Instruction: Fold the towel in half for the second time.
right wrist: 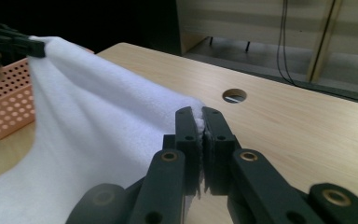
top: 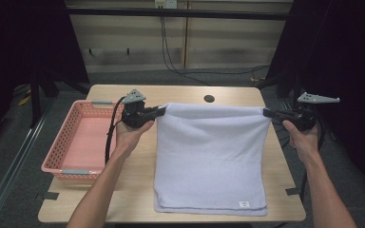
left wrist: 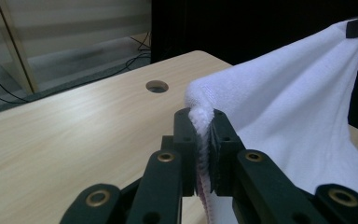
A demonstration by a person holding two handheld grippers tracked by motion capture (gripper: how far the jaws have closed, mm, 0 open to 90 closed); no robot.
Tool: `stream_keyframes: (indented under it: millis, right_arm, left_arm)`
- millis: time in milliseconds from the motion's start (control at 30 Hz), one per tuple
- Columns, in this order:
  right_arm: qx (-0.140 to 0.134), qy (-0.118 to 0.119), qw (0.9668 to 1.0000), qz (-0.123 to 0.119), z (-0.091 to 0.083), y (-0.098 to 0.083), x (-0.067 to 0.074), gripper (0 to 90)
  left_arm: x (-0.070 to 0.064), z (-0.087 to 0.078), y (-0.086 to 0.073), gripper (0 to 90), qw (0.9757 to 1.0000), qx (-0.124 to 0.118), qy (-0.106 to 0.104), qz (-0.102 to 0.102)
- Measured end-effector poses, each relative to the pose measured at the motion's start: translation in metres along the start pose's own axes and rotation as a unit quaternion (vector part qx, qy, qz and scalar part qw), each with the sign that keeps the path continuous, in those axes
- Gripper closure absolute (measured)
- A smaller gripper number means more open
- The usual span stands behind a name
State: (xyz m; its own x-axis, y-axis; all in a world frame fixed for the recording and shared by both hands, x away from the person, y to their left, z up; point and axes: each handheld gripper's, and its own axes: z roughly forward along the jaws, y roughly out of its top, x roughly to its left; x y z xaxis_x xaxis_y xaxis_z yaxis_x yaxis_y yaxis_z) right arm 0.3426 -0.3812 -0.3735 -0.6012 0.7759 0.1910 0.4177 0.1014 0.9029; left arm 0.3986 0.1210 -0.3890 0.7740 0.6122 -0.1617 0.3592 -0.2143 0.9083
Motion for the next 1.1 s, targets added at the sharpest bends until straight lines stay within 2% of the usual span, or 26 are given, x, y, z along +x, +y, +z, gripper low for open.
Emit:
stream_keyframes:
  millis: [100,167,200,233,333,367,467,500,533,567,633,667,700,733,767,833,867,967,1000,1067,1100]
  right_arm:
    - [0.009,0.011,0.9998,-0.01,-0.004,-0.011,0.007,86.5]
    - [0.005,0.02,0.9997,-0.012,-0.013,-0.02,0.013,86.5]
    - [0.0,0.027,0.9996,-0.008,-0.024,-0.031,0.019,86.5]
    - [0.0,0.027,0.9996,-0.008,-0.024,-0.031,0.019,86.5]
    - [0.006,0.034,0.9994,-0.009,-0.038,-0.048,0.028,86.4]
    - [0.01,0.037,0.9992,-0.008,-0.042,-0.055,0.032,86.3]
    - [0.014,0.044,0.9989,-0.006,-0.054,-0.076,0.046,86.2]
    - [0.021,0.051,0.9985,-0.005,-0.06,-0.089,0.055,86.0]
    - [0.03,0.054,0.998,-0.004,-0.062,-0.095,0.06,86.0]
    - [0.03,0.054,0.998,-0.004,-0.062,-0.095,0.06,86.0]
    - [0.039,0.058,0.9975,-0.007,-0.065,-0.107,0.068,85.5]
    - [0.058,0.062,0.9963,-0.009,-0.068,-0.119,0.077,84.6]
    - [0.058,0.062,0.9963,-0.009,-0.068,-0.119,0.077,84.6]
    - [0.069,0.07,0.9952,-0.004,-0.07,-0.134,0.082,84.0]
    - [0.069,0.07,0.9952,-0.004,-0.07,-0.134,0.082,84.0]
    - [0.093,0.071,0.9931,-0.007,-0.072,-0.147,0.087,80.9]
    - [0.104,0.084,0.991,-0.004,-0.075,-0.156,0.088,79.2]
    - [0.114,0.091,0.9893,-0.005,-0.078,-0.162,0.089,78.1]
    - [0.12,0.096,0.9881,-0.008,-0.08,-0.164,0.091,76.9]
    - [0.134,0.105,0.9853,-0.015,-0.082,-0.166,0.094,74.8]
    - [0.14,0.105,0.9844,-0.018,-0.084,-0.168,0.097,71.9]
  left_arm:
    - [-0.007,-0.007,-0.009,83.8,1.0,0.0,-0.009,0.002]
    - [-0.012,-0.014,-0.014,83.8,0.9999,-0.003,-0.014,0.003]
    - [-0.016,-0.018,-0.017,83.6,0.9998,-0.004,-0.019,0.003]
    - [-0.021,-0.021,-0.02,83.6,0.9997,-0.003,-0.025,0.007]
    - [-0.039,-0.036,-0.033,82.8,0.9987,-0.005,-0.033,0.037]
    - [-0.045,-0.042,-0.039,82.6,0.9985,-0.001,-0.038,0.04]
    - [-0.054,-0.053,-0.054,82.1,0.9977,0.002,-0.055,0.04]
    - [-0.059,-0.056,-0.059,82.0,0.9976,0.008,-0.055,0.041]
    - [-0.065,-0.06,-0.073,81.8,0.9971,0.014,-0.062,0.042]
    - [-0.065,-0.06,-0.073,81.2,0.9971,0.014,-0.062,0.042]
    - [-0.07,-0.061,-0.086,80.3,0.9968,0.03,-0.064,0.038]
    - [-0.072,-0.06,-0.092,80.0,0.9956,0.047,-0.069,0.042]
    - [-0.074,-0.06,-0.098,80.0,0.9947,0.06,-0.071,0.044]
    - [-0.075,-0.061,-0.105,79.6,0.9943,0.066,-0.073,0.041]
    - [-0.076,-0.061,-0.111,79.6,0.9931,0.076,-0.081,0.035]
    - [-0.077,-0.065,-0.123,79.1,0.9916,0.089,-0.087,0.034]
    - [-0.077,-0.066,-0.128,78.3,0.99,0.099,-0.095,0.033]
    - [-0.084,-0.075,-0.139,77.5,0.988,0.112,-0.097,0.042]
    - [-0.085,-0.078,-0.141,77.4,0.9887,0.11,-0.091,0.046]
    - [-0.087,-0.083,-0.146,76.6,0.9859,0.123,-0.107,0.038]
    - [-0.089,-0.085,-0.148,74.9,0.986,0.119,-0.111,0.036]
